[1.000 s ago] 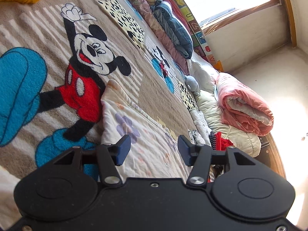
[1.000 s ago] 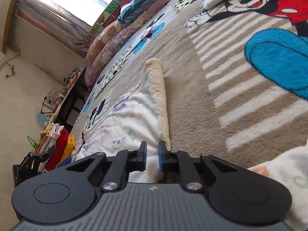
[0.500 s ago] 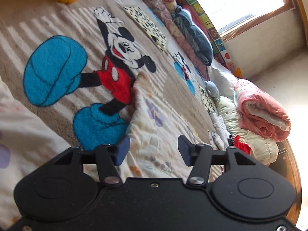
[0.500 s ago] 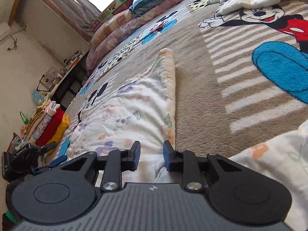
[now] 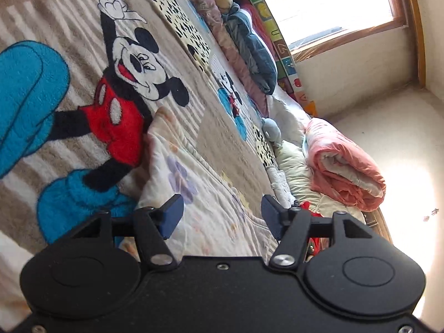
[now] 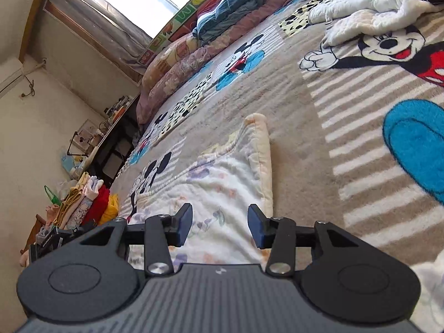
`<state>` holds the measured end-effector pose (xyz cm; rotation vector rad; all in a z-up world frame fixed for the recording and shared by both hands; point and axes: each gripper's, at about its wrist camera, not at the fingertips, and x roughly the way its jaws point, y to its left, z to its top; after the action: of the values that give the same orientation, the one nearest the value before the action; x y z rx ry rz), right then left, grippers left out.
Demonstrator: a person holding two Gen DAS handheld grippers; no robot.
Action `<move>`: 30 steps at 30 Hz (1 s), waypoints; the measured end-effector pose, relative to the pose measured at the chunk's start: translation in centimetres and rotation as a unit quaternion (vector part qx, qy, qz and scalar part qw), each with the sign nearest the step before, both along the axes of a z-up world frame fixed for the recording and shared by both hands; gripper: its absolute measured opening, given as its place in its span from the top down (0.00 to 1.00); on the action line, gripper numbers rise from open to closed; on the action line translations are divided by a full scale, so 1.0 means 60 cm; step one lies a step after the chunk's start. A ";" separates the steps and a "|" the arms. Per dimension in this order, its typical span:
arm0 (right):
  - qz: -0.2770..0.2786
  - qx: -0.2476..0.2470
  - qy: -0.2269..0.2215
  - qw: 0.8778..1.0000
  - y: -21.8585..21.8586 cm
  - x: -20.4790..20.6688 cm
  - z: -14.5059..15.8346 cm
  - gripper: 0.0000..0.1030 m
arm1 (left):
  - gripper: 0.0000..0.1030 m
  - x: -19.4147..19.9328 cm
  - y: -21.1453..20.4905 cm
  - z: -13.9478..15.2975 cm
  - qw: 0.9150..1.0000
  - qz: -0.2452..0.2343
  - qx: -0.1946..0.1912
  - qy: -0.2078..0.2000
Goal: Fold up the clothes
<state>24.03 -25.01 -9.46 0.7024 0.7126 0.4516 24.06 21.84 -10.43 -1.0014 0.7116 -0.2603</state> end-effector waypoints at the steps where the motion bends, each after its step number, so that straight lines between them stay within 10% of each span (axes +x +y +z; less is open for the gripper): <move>1: -0.004 0.002 -0.006 1.000 -0.001 0.019 0.001 0.56 | 0.42 0.009 0.003 -0.022 1.000 0.008 0.002 0.030; 3: -0.017 0.023 -0.003 1.000 -0.008 0.058 -0.010 0.56 | 0.54 0.008 0.016 -0.042 0.999 0.012 -0.020 0.038; 13: -0.013 0.039 0.043 0.998 -0.008 0.183 -0.056 0.57 | 0.39 0.007 0.012 -0.026 1.000 -0.018 -0.006 0.019; 15: -0.027 0.059 0.085 0.994 -0.023 0.198 -0.104 0.97 | 0.39 0.008 0.018 -0.029 0.999 -0.017 -0.019 0.021; 21: -0.022 0.055 0.097 0.994 -0.027 0.191 -0.103 1.00 | 0.40 0.008 0.019 -0.026 0.999 -0.018 -0.023 0.022; 26: -0.020 0.084 0.070 0.994 -0.030 0.190 -0.089 0.55 | 0.39 0.024 0.025 -0.011 0.999 -0.022 -0.039 0.007; 30: -0.019 0.107 0.049 0.993 -0.033 0.190 -0.077 0.54 | 0.39 0.053 0.033 0.008 0.998 -0.016 -0.060 -0.021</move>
<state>35.43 -26.98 -14.10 0.9434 0.7486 0.4655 27.22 23.84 -9.97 -1.0953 0.6802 -0.3549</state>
